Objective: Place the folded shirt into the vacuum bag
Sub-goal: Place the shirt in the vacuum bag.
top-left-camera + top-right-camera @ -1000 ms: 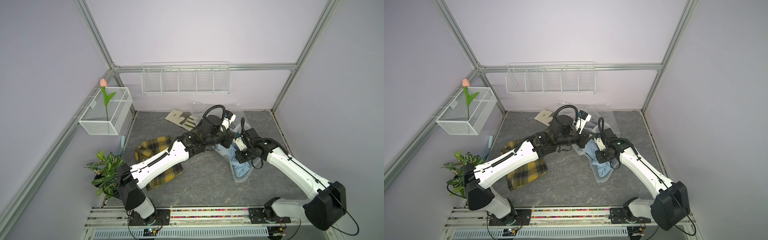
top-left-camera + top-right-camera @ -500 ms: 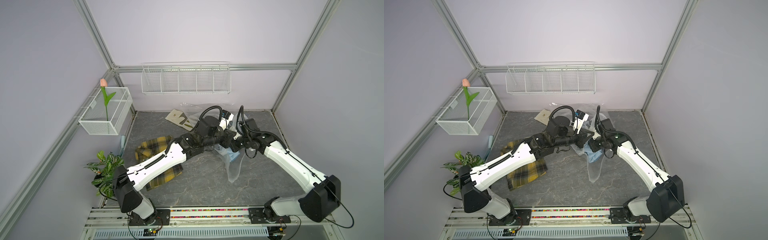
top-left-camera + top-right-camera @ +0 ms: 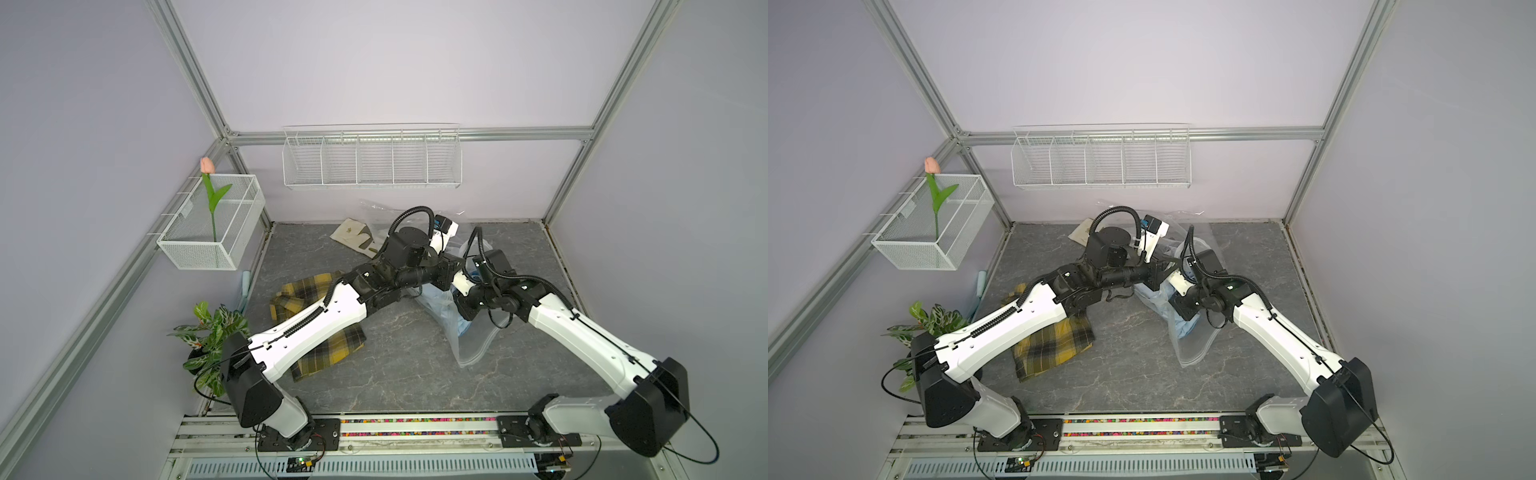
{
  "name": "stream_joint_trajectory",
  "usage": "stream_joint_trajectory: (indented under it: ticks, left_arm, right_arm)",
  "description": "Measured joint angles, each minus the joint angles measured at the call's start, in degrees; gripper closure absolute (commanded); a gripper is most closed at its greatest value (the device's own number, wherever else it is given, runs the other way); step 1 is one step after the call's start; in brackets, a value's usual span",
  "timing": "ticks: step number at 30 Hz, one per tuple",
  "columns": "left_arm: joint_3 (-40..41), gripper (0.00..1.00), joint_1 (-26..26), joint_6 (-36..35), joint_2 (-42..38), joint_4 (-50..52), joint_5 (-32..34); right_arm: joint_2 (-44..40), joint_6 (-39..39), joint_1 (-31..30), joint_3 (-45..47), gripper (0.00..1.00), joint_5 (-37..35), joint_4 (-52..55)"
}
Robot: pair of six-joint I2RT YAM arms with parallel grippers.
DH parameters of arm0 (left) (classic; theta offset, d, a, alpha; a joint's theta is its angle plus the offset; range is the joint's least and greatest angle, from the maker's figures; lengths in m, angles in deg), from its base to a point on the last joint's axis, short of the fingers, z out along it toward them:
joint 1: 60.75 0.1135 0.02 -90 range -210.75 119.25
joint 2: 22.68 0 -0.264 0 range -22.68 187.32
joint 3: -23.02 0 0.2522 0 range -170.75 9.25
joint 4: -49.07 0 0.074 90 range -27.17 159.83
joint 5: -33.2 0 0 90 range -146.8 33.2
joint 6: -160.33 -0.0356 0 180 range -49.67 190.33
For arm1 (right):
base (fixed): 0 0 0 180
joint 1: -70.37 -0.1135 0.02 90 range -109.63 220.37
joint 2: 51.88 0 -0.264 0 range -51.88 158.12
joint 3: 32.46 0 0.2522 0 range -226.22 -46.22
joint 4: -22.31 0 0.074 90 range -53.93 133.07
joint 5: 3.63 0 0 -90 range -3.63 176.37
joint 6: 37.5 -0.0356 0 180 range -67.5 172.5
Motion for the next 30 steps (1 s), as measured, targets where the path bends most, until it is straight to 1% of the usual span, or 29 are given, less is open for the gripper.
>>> stream_joint_trajectory:
  ticks: [4, 7, 12, 16, 19, 21, 27, 30]
  left_arm:
    - [-0.5, 1.00, 0.1, 0.4, 0.0, -1.4, 0.3]
    - [-0.5, 1.00, 0.1, 0.4, -0.3, -1.6, 0.9]
    - [-0.2, 1.00, 0.3, 0.3, -0.9, -0.3, 1.9]
    - [0.6, 1.00, 0.2, 0.3, -1.4, 0.2, 1.2]
    - [0.8, 1.00, 0.1, 0.4, -1.9, 0.4, 0.5]
    - [0.8, 1.00, 0.1, 0.4, -2.0, 0.5, 0.2]
    - [1.0, 1.00, -0.4, 0.4, -2.4, -0.6, -0.5]
    - [2.4, 1.00, -0.7, 0.4, -3.7, -2.0, -0.5]
  right_arm:
    - [2.0, 1.9, 0.0, -2.8, 0.93, -2.8, -1.0]
    - [3.6, 3.3, -0.1, -2.5, 0.93, -4.2, -5.4]
    - [6.8, 4.2, 0.5, 1.8, 0.93, -4.3, -16.4]
    - [11.7, 3.5, 1.9, 7.2, 0.93, -4.3, -21.6]
    - [15.7, 3.1, 2.3, 8.1, 0.93, -5.0, -21.7]
    - [16.4, 3.0, 2.3, 7.3, 0.93, -5.5, -21.1]
    - [16.4, 2.4, 2.3, -0.2, 0.93, -6.4, -16.3]
    - [16.4, 1.5, 2.4, -4.0, 0.93, -7.3, -15.4]
